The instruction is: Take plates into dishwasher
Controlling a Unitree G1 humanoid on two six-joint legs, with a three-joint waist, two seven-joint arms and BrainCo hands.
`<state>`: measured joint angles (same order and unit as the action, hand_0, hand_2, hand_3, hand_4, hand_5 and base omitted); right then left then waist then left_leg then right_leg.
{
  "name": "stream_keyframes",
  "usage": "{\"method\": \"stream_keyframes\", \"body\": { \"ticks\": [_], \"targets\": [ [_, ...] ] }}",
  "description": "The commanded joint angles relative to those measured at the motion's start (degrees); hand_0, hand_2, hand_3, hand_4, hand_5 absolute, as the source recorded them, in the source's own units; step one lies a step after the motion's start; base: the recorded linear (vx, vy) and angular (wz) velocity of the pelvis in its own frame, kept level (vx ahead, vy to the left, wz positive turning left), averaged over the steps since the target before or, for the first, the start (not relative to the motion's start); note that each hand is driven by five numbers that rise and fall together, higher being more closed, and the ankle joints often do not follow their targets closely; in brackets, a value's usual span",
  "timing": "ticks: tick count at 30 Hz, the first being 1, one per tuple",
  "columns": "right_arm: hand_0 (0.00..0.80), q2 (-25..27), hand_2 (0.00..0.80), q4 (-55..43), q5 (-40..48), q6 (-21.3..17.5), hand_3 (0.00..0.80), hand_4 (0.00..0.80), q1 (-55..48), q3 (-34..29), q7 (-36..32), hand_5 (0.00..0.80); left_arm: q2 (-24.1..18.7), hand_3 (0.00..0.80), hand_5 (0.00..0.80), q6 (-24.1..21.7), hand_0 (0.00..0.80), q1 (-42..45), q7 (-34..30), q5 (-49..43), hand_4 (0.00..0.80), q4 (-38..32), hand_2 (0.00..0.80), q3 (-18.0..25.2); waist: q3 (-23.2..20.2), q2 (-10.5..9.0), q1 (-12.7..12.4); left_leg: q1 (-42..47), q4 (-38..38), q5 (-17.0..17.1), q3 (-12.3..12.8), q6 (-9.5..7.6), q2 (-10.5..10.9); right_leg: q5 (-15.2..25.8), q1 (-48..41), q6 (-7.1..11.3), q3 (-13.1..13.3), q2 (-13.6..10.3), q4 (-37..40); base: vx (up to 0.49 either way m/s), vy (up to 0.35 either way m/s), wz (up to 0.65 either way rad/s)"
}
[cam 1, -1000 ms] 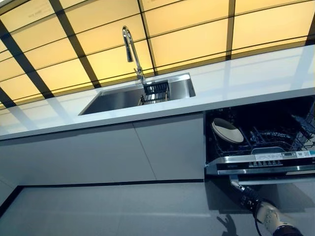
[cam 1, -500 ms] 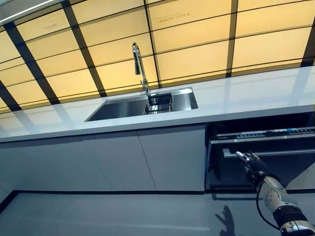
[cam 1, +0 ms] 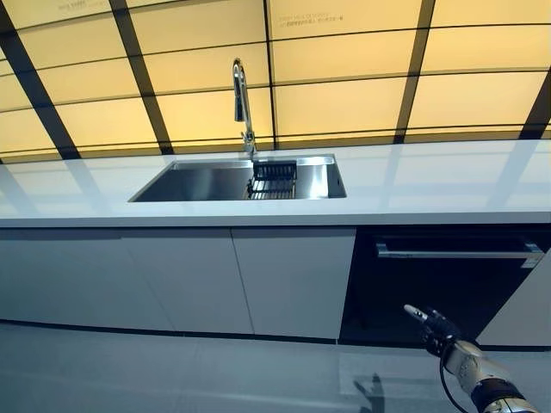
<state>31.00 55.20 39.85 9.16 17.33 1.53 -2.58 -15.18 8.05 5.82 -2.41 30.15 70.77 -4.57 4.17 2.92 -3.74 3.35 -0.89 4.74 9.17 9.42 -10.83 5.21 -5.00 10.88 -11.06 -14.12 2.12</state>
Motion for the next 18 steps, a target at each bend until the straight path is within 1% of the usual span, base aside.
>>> {"method": "stream_keyframes", "body": {
  "ticks": [1,4,7,10,13,18],
  "targets": [
    [0.000,-0.95,0.000,0.52,-1.48,-2.22,0.000,0.000,4.23,0.24,-4.06,0.000,-2.76,0.000,0.000,-1.48,0.000,-5.82,1.63,1.57,0.000,2.63,0.000,-1.41,1.19,-2.41,-0.75,-3.27,-2.66,5.07,-2.01,-0.43,-1.54,-2.71,-4.64,-0.73,-2.29,0.40,-0.83,-0.042,-0.064,0.04],
    [0.000,-2.17,0.000,0.77,-2.49,-2.33,0.000,0.000,2.57,0.96,-5.70,0.000,-2.37,0.000,0.000,-1.56,0.000,-6.62,2.12,2.45,0.000,2.67,0.000,-1.22,0.12,-2.89,-0.65,-3.45,-3.60,5.08,-1.98,-0.34,-1.67,-2.42,-4.86,-0.67,-2.81,0.79,0.51,-0.020,-0.030,0.03],
    [0.000,-4.89,0.000,2.19,-4.18,-3.79,0.000,0.000,-0.47,2.55,-7.78,0.000,-1.72,0.000,0.000,-1.33,0.000,-7.90,3.03,2.14,0.000,2.86,0.000,-1.18,-1.12,-3.57,-0.54,-3.81,-4.11,4.90,-1.92,-0.36,-1.29,-1.50,-4.64,-0.62,-3.47,1.26,2.05,-0.008,-0.012,0.00],
    [0.000,-6.63,0.000,2.83,-4.66,-4.44,0.000,0.000,-2.28,3.61,-8.45,0.000,-1.35,0.000,0.000,-1.01,0.000,-8.65,3.40,0.88,0.000,3.27,0.000,-1.49,-1.73,-3.96,-0.45,-4.07,-4.11,4.69,-1.80,-0.34,-1.03,-1.04,-4.14,-0.60,-3.64,1.41,2.72,-0.015,-0.012,0.03],
    [0.000,-9.45,0.000,3.53,-6.81,-6.23,0.000,0.000,-5.06,5.31,-7.50,0.000,-0.68,0.000,0.000,-0.02,0.000,-9.08,3.55,-0.39,0.000,3.64,0.000,-1.82,-2.13,-4.24,-0.21,-3.85,-4.11,4.44,-1.64,-0.36,-0.91,-0.47,-3.07,-0.48,-3.52,1.33,2.88,-0.004,-0.002,0.01],
    [0.000,-14.43,0.000,6.20,-9.49,-7.82,0.000,0.000,-8.54,7.89,-5.50,0.000,0.71,0.000,0.000,2.35,0.000,-9.64,-1.12,-2.11,0.000,4.44,0.000,-3.31,-2.61,-4.31,-0.04,-3.95,-4.11,3.82,-1.64,-0.68,-0.73,-0.71,-2.90,-0.38,-3.85,1.12,2.88,-0.005,-0.001,0.03]
  ]
}}
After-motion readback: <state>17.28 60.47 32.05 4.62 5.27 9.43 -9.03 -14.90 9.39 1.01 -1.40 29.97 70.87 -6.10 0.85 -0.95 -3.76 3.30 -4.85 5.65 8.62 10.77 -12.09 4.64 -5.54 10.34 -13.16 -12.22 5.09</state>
